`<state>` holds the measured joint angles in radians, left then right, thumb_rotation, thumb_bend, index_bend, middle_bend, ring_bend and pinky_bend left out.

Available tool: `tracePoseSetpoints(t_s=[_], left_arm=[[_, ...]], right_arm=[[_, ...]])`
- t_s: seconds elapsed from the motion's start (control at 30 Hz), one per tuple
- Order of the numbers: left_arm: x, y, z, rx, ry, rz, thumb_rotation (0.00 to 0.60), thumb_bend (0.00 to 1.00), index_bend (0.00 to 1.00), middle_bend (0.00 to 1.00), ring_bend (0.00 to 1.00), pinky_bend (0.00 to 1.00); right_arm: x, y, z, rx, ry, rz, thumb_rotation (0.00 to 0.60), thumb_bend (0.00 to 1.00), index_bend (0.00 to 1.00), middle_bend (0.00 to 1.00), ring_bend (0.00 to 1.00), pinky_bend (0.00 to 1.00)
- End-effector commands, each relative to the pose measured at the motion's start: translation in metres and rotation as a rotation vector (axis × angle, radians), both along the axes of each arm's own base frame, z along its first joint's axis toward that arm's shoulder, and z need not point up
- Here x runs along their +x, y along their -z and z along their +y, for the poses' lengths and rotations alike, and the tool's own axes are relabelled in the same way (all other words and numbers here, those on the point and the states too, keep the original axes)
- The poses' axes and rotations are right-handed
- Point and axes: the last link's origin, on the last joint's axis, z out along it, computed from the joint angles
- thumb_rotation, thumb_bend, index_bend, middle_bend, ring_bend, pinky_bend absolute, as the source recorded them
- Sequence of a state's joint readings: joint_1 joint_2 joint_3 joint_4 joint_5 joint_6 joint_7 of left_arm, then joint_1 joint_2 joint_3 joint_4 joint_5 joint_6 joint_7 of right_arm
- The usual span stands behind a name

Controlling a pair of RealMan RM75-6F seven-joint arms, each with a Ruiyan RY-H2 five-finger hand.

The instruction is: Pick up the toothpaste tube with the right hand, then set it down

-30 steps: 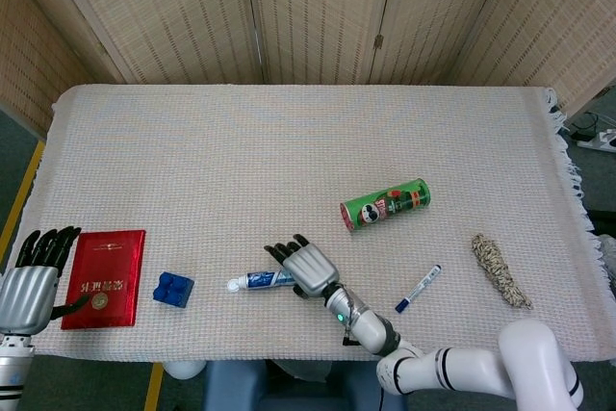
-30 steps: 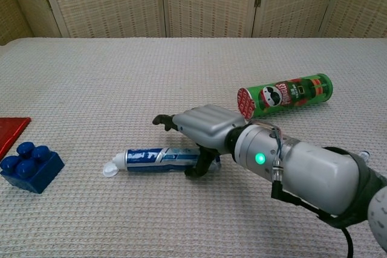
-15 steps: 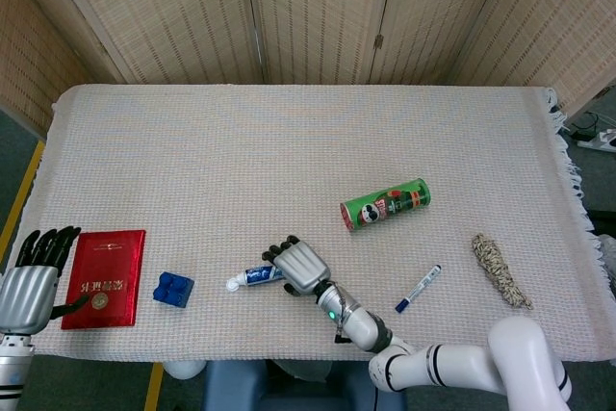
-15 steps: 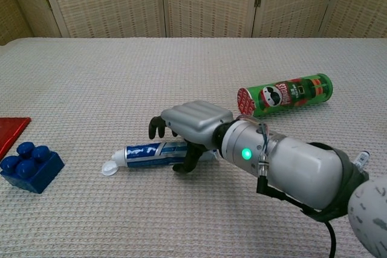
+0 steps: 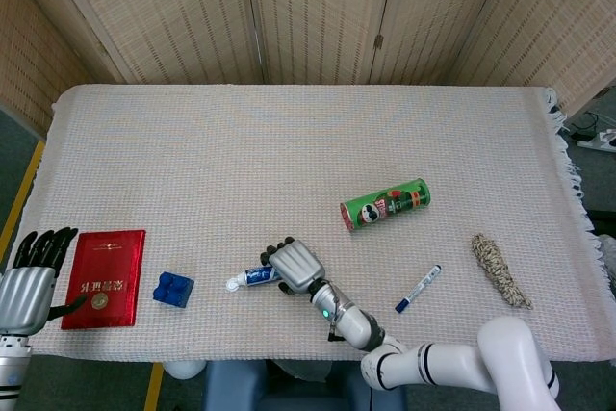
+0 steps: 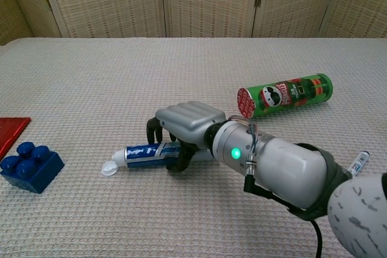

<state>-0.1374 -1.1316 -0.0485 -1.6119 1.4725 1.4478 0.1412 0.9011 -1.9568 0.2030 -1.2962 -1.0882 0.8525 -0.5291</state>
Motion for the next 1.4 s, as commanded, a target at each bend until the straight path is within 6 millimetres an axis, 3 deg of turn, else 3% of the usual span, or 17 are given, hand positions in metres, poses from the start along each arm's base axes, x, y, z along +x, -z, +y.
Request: tracePoseSetpoints(t_s=[0.03,0.33,0.6,0.87,1.17,1.4], left_arm=[[0.0,0.0,0.0,0.001,0.0,0.001,0.6,0.17,0.06,0.13,0.1,0.0],[-0.003,-0.001,-0.001,0.004,-0.005,-0.001,0.6,0.17,0.06,0.13,0.1,0.0],[0.001,-0.001,0.004,-0.005,0.023,0.002,0.6,0.17,0.06,0.13,0.1,0.0],[0.02,0.002,0.02,-0.023,0.12,0.003,0.6,0.17,0.07,0.13,0.1,0.0],[0.051,0.009,0.051,-0.062,0.248,-0.072,0.6,0.18,0.06,0.13,0.11,0.0],[0.072,0.02,0.065,-0.087,0.33,-0.102,0.6,0.18,0.03,0.13,0.11,0.0]], right_arm=[[0.001,0.0,0.0,-0.002,-0.003,0.001,0.6,0.34,0.39,0.36,0.38,0.31],[0.004,0.006,-0.003,-0.013,0.0,0.005,0.6,0.34,0.51,0.44,0.46,0.37],[0.006,0.003,-0.008,-0.029,-0.002,-0.012,0.6,0.56,0.64,0.54,0.58,0.52],[-0.001,-0.035,-0.015,-0.015,0.037,-0.164,0.6,0.68,0.69,0.58,0.64,0.6],[-0.02,-0.086,-0.016,0.047,0.1,-0.375,0.6,0.69,0.69,0.58,0.66,0.62],[-0.037,-0.11,-0.017,0.157,0.178,-0.558,0.6,0.7,0.69,0.58,0.67,0.63]])
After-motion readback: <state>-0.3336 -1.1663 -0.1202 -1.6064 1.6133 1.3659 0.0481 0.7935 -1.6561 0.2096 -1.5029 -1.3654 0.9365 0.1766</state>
